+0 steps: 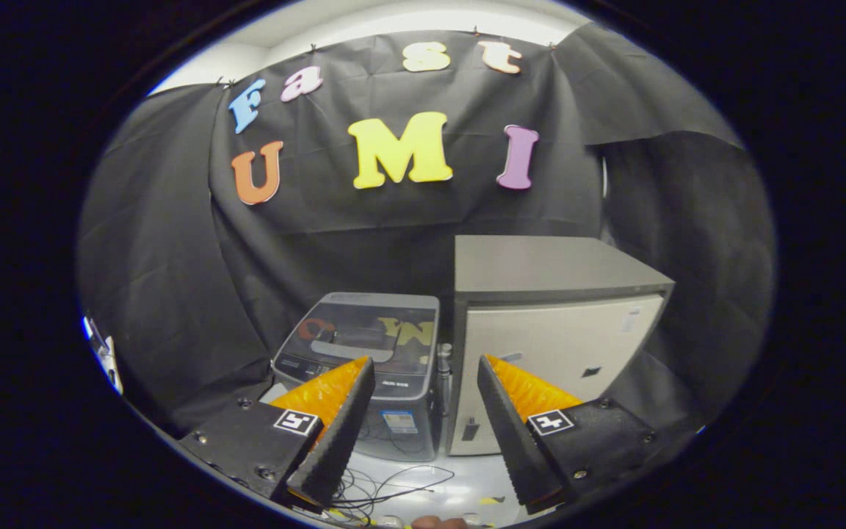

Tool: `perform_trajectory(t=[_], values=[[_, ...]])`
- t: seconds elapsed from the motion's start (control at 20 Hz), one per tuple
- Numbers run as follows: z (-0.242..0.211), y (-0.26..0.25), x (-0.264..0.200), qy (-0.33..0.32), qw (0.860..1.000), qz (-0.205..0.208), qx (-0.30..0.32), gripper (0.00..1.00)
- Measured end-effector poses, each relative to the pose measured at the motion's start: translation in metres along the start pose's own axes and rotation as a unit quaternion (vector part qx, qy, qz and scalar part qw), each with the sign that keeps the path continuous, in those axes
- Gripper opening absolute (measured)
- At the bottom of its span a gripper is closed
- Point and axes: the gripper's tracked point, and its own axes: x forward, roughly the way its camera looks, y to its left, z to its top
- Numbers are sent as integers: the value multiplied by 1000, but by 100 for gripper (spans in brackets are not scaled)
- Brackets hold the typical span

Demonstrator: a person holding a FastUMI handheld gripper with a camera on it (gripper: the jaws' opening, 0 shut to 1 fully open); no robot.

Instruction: Put the clothes into the washing machine and then close the washing machine lid.

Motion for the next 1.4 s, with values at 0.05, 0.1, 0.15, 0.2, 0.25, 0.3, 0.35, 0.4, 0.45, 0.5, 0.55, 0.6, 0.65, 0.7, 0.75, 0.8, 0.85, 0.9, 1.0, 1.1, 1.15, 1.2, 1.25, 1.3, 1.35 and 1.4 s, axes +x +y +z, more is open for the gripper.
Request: perform_trajectory(t=[0.05,0.1,0.15,0.2,0.25,0.3,0.35,0.4,0.45,0.5,0.55,0.6,0.65,0.7,0.75,0.8,0.85,0.9,1.0,1.1,1.15,1.2,1.25,1.3,1.35,1.4], values=[[-4,-8,-14,-10,1000,-3,-1,89],[-9,-14,-27,-17,1000,-3,-3,89],[-12,-20,-39,-22,1000,-3,-4,89],[-15,-25,-51,-28,1000,2,-4,89],[-18,-27,-63,-33,999,9,-9,89],[-21,-32,-73,-37,999,8,-18,89],[-25,-40,-80,-41,999,9,-23,89],[-29,-43,-87,-42,999,13,-26,89],[-32,-48,-92,-41,999,14,-27,89],[-33,-54,-96,-45,999,14,-25,89],[-35,-60,-100,-47,999,12,-22,89],[-37,-66,-103,-47,999,10,-18,89],[-38,-71,-104,-49,999,7,-13,89],[-39,-75,-106,-53,999,4,-9,89],[-39,-79,-107,-54,999,0,-5,89],[-39,-83,-108,-57,998,-2,-3,89],[-39,-88,-108,-60,998,-5,-4,89],[-40,-91,-108,-61,998,-7,-6,89],[-40,-99,-108,-64,998,-14,-8,89],[-40,-105,-111,-66,998,-17,-8,89],[-39,-107,-109,-67,998,-17,-6,89],[-38,-107,-109,-68,998,-17,-5,89],[-38,-109,-107,-69,997,-18,-4,89],[-37,-108,-107,-70,997,-17,-4,89],[-37,-108,-108,-72,997,-16,-6,89],[-34,-107,-108,-74,997,-13,-8,89]])
